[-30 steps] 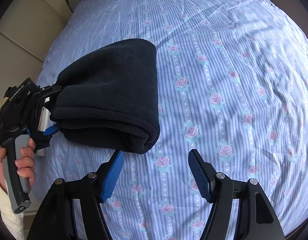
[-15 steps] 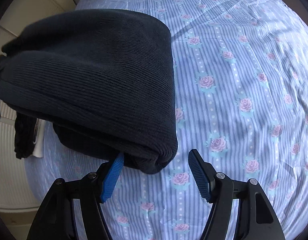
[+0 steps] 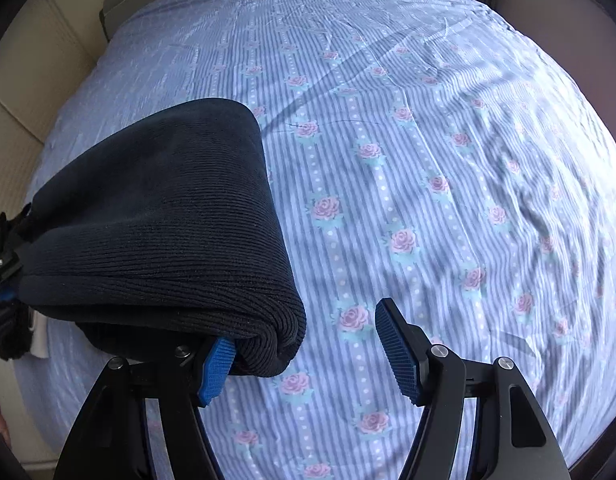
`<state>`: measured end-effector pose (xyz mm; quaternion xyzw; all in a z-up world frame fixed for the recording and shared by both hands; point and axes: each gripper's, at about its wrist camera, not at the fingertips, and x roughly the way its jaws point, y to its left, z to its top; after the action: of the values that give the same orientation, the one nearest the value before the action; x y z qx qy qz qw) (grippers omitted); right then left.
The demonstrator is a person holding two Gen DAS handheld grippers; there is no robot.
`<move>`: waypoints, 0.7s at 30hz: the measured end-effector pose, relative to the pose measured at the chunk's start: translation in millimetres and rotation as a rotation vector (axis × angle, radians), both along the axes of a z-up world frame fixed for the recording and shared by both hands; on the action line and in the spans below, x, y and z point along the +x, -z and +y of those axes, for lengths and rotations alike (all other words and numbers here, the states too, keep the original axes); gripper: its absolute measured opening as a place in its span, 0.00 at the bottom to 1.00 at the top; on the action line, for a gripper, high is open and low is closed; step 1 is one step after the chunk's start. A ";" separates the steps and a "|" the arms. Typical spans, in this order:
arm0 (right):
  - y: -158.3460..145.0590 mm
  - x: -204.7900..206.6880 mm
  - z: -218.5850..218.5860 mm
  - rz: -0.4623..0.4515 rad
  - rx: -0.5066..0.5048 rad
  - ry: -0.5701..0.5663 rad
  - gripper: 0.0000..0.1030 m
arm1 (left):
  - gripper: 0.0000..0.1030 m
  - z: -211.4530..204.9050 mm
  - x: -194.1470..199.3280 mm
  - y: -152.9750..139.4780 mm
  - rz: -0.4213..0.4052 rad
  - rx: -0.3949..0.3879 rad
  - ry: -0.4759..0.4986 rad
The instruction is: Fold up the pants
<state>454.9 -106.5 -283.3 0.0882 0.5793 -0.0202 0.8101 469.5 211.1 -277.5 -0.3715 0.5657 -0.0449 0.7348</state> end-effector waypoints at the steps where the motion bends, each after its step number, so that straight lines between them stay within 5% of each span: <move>1: 3.1 -0.5 1.9 0.005 -0.009 -0.011 0.65 | 0.20 0.0 -1.6 4.4 0.006 -0.007 0.005; 9: 14.4 4.8 -5.9 0.053 0.001 -0.036 0.65 | 0.30 -6.5 2.0 14.6 0.016 0.071 0.073; 14: 10.6 8.5 -1.0 0.098 0.019 -0.069 0.65 | 0.65 5.2 -0.4 20.2 0.053 0.165 0.104; 18: -16.0 -10.7 -0.2 0.057 0.040 -0.113 0.65 | 0.66 5.7 -10.1 -6.3 0.017 0.230 0.166; 21: -37.3 -16.0 -9.1 -0.015 0.088 -0.108 0.66 | 0.76 1.7 -14.4 -34.7 -0.075 0.275 0.209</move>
<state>438.9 -115.6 -246.1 0.0927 0.5774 0.0496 0.8097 455.1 212.8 -242.8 -0.2046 0.5742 -0.0569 0.7907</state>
